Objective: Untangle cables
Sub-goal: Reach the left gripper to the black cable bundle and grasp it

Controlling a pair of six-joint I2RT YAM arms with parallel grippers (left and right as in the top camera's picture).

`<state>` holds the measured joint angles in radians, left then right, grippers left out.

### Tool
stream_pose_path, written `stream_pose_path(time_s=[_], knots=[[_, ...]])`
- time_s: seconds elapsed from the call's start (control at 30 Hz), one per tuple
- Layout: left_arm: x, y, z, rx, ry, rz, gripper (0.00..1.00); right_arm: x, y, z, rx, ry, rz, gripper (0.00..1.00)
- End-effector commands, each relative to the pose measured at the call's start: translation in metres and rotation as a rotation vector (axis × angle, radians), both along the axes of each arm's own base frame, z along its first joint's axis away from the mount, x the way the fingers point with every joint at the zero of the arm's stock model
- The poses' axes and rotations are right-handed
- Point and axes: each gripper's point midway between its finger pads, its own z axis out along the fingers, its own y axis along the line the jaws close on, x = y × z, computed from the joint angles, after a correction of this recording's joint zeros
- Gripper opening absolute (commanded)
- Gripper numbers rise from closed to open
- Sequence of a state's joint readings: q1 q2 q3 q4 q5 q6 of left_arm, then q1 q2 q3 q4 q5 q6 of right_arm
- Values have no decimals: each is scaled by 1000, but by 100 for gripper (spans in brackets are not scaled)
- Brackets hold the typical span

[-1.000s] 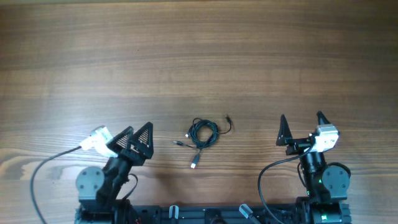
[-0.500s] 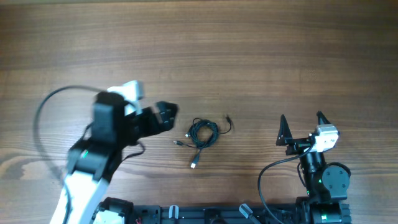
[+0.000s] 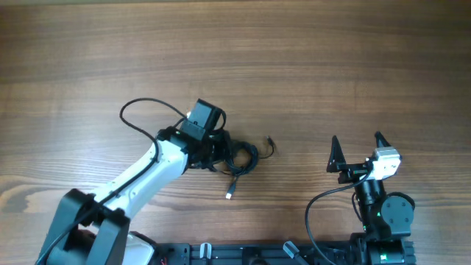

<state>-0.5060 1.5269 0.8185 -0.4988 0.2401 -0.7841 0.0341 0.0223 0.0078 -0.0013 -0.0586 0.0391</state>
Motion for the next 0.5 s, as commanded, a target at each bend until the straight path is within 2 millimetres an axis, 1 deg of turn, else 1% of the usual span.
stream_pose_path(time_s=[0.0, 0.13, 0.23, 0.3, 0.33, 0.4, 0.47], knots=[[0, 2, -8, 43, 25, 90, 53, 0, 0, 1, -11, -7, -1, 100], [-6, -5, -9, 60, 23, 93, 51, 0, 0, 1, -11, -7, -1, 100], [-1, 1, -11, 156, -52, 71, 51, 0, 0, 1, -11, -7, -1, 100], [5, 9, -10, 280, -162, -65, 53, 0, 0, 1, -11, -7, -1, 100], [6, 9, -10, 310, -189, -130, 54, 0, 0, 1, -11, -6, -1, 100], [4, 8, -11, 315, -192, -175, 53, 0, 0, 1, -11, -7, -1, 100], [2, 7, -11, 308, -185, -179, 45, 0, 0, 1, -11, -7, -1, 100]])
